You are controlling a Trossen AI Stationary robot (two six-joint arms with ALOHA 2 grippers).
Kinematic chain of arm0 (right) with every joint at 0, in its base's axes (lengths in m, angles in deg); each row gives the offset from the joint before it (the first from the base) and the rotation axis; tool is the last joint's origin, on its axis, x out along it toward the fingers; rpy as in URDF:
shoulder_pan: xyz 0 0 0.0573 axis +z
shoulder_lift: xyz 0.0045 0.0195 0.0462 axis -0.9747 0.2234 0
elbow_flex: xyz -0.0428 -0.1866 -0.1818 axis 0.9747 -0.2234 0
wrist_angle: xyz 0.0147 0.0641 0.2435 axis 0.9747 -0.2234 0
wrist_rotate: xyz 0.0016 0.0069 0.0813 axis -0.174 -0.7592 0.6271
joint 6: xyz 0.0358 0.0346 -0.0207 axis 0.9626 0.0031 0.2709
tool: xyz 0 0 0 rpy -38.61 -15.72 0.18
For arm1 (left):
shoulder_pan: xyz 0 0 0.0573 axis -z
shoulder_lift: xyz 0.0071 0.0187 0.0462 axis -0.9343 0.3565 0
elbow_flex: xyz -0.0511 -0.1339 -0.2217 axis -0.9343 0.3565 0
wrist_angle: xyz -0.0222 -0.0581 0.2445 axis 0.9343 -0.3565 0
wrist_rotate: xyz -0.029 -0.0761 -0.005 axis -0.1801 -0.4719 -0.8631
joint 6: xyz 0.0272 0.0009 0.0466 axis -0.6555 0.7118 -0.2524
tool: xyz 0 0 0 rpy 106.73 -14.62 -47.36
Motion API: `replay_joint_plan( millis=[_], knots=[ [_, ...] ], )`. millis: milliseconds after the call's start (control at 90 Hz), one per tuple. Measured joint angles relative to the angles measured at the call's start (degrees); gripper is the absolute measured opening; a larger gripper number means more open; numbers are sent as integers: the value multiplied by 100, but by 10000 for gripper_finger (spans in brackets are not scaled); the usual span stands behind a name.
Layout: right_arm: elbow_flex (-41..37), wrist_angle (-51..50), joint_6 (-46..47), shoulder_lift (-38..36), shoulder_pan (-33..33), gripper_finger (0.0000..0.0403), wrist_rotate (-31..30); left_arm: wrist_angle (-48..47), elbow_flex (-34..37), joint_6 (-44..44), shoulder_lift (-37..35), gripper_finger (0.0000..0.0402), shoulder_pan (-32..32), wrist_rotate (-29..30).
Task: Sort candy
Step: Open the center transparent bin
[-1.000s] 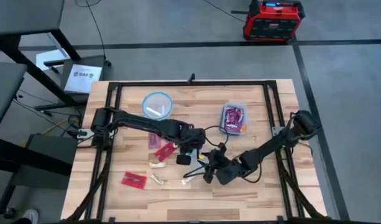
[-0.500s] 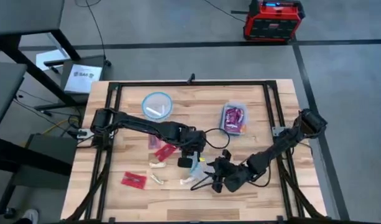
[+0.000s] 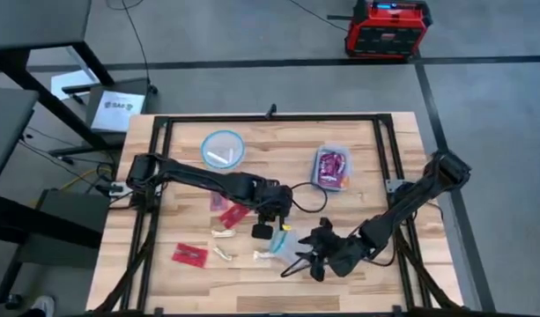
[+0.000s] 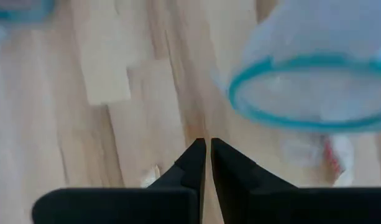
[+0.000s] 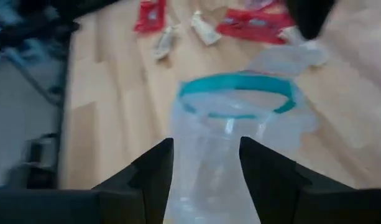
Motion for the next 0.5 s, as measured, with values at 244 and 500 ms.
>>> replay_joint_plan(
  millis=[244, 500],
  knots=[
    [-1, -58, 234, -87, -77, 227, 915, -296, 3, 405, -103, 13, 203, 12],
    [1, -725, 1281, -53, 216, 249, 241, 278, 668, 614, -107, 13, 588, 1]
  ],
)
